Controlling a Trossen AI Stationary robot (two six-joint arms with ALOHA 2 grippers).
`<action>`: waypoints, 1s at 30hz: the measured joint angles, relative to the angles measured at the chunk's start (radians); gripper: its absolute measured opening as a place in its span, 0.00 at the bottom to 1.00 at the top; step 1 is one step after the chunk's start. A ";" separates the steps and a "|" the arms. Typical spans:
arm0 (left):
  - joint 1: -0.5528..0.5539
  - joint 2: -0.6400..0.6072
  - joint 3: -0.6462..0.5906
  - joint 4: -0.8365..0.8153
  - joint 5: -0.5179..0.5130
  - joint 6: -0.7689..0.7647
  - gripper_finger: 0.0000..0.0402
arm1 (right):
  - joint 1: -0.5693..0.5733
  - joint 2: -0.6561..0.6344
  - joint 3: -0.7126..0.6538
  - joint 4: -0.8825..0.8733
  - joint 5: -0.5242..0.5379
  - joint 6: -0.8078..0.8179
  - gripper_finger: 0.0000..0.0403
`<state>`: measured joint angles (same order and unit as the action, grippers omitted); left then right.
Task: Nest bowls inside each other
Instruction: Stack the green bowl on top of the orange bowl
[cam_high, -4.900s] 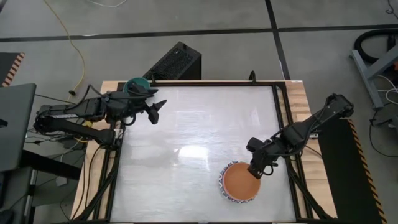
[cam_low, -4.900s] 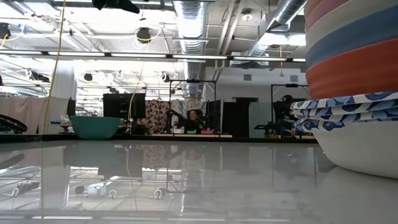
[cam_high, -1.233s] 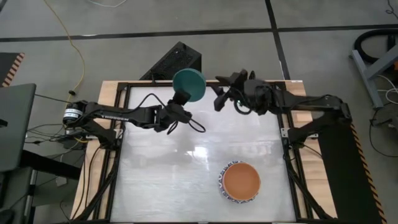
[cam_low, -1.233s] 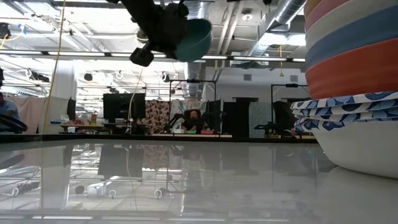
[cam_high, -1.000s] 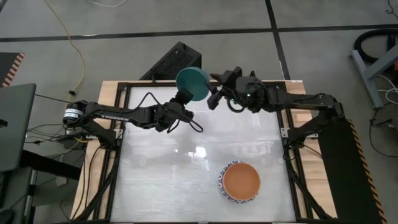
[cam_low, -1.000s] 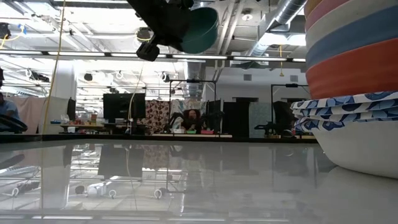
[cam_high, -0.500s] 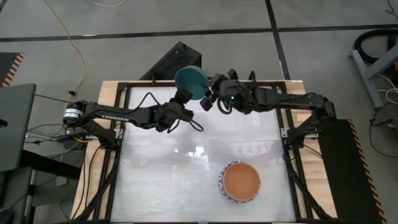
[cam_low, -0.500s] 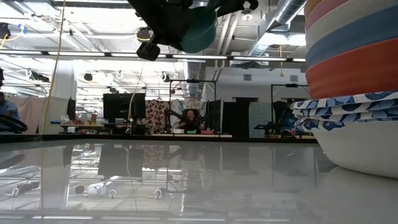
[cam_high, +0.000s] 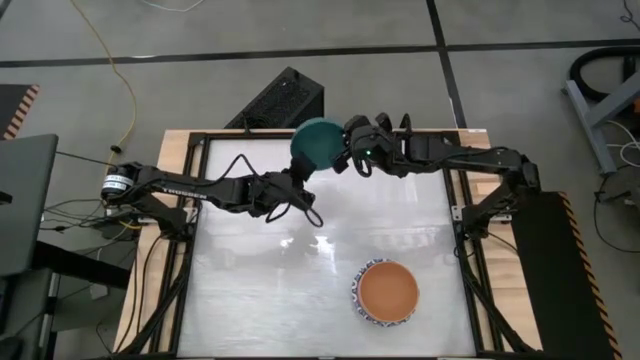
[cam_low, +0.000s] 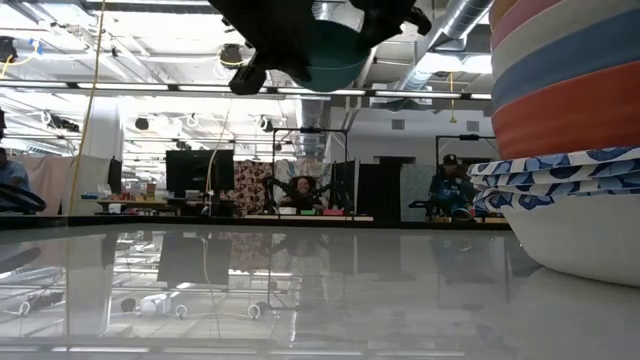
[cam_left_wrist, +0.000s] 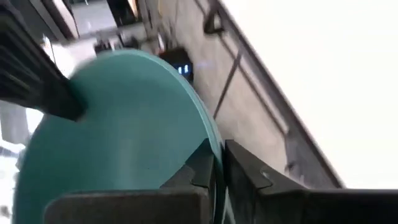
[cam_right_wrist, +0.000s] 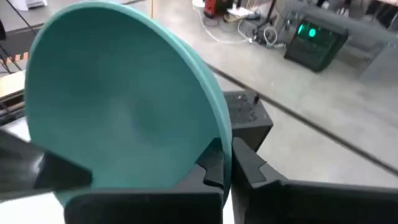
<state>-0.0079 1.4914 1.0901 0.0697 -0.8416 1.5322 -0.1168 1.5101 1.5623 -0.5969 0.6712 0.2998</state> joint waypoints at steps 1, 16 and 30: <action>-0.006 0.000 0.000 0.003 0.025 -0.018 0.05 | 0.000 0.000 0.000 -0.017 -0.003 0.020 0.04; -0.161 -0.079 0.001 0.186 0.080 -0.333 0.42 | -0.162 -0.068 -0.002 -0.218 -0.396 0.107 0.02; -0.184 -0.405 0.002 0.086 -0.084 -1.071 0.46 | 0.031 -0.249 -0.002 -0.578 -0.607 0.274 0.02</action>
<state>-0.1917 1.0867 1.0920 0.1553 -0.9253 0.4609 -0.0854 1.2614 1.5599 -1.1751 0.0641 0.5738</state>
